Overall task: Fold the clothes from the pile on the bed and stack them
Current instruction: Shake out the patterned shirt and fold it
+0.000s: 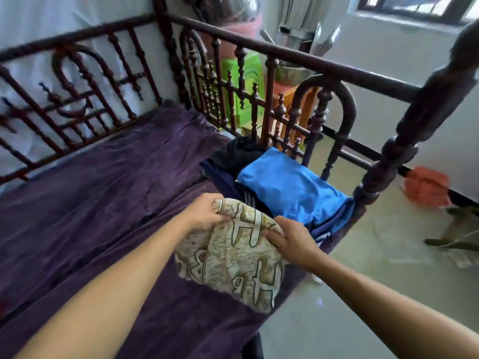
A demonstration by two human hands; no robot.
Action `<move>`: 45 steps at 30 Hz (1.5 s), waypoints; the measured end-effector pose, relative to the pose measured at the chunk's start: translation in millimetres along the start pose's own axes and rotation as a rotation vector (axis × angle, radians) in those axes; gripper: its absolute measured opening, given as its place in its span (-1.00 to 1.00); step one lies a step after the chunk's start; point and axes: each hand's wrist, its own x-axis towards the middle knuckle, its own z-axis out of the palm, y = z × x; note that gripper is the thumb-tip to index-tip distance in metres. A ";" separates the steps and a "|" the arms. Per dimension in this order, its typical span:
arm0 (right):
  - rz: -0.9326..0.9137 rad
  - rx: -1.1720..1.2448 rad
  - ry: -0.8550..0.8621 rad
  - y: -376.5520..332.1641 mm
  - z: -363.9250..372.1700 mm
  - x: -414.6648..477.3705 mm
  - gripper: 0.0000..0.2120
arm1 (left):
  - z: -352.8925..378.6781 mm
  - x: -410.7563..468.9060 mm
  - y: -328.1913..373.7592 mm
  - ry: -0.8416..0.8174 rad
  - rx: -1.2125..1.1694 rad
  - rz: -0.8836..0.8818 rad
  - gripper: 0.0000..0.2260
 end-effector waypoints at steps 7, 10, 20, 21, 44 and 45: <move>0.048 0.129 -0.033 -2.7 -48.8 148.1 -0.75 | -70.6 125.6 17.5 0.212 -0.133 -0.005 -0.74; 0.074 0.191 -0.059 -1.8 -55.3 225.1 -0.75 | -99.0 190.7 7.6 0.249 -0.179 -0.016 -0.73; 0.245 0.335 -0.093 54.4 -29.6 435.0 -0.77 | -134.1 413.5 -67.1 0.232 -0.193 -0.123 -0.71; 0.264 0.346 -0.088 66.4 -22.9 448.3 -0.78 | -129.0 433.8 -75.9 0.216 -0.177 -0.148 -0.70; -0.259 -0.732 -0.250 193.4 79.9 515.3 -0.36 | 58.8 441.1 -233.6 0.336 0.631 -0.242 -0.37; -0.244 -0.743 -0.259 204.1 85.9 516.7 -0.35 | 60.2 443.6 -238.2 0.307 0.643 -0.256 -0.36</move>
